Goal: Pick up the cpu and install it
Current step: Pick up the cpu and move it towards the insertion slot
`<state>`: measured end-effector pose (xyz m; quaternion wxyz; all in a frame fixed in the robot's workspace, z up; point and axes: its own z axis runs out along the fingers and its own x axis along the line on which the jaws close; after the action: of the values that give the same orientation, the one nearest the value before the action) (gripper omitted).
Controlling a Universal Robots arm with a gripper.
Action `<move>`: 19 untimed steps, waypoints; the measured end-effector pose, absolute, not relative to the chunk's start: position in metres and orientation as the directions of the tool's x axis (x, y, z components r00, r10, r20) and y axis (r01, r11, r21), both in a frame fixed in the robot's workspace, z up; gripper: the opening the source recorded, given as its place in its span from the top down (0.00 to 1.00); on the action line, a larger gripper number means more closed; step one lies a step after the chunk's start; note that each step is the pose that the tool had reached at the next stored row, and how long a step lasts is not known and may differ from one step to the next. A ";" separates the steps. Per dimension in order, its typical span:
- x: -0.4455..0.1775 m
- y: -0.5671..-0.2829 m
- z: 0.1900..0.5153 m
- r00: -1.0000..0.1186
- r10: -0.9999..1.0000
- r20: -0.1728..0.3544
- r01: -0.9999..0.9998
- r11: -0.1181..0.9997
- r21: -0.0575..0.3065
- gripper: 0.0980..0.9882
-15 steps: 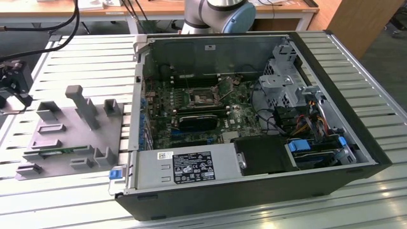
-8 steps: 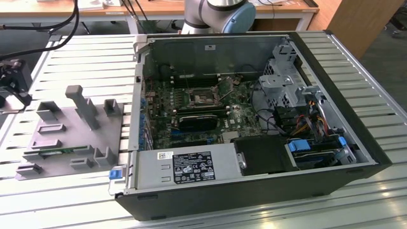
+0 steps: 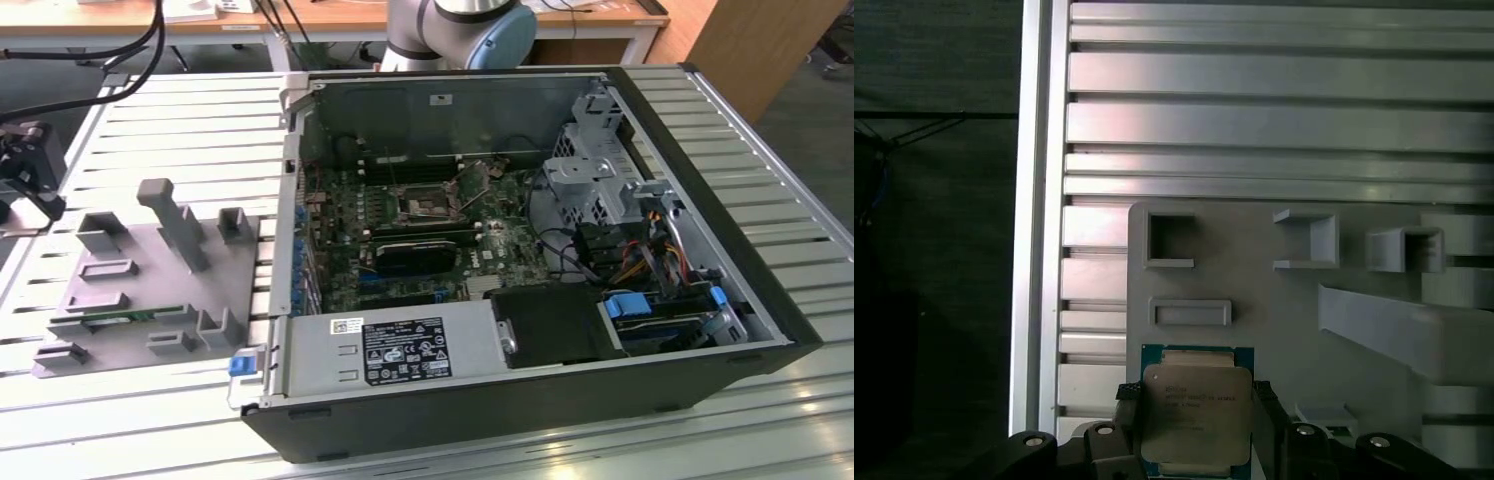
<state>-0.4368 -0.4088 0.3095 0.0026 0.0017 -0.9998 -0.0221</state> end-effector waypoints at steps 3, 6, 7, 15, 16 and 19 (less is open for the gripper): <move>-0.437 -0.409 0.310 -1.000 -0.004 0.005 -0.003 0.999 0.044 0.52; -0.437 -0.409 0.311 -1.000 -0.004 0.005 -0.003 0.999 0.044 0.52; -0.437 -0.409 0.312 -1.000 -0.004 0.005 -0.003 0.999 0.044 0.52; -0.437 -0.409 0.314 -1.000 -0.004 0.005 -0.003 0.999 0.044 0.52; -0.437 -0.409 0.314 -1.000 -0.004 0.005 -0.003 0.999 0.044 0.52; -0.437 -0.409 0.315 -1.000 -0.004 0.005 -0.003 0.999 0.044 0.52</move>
<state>-0.4368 -0.4088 0.3148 0.0027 0.0017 -0.9998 -0.0221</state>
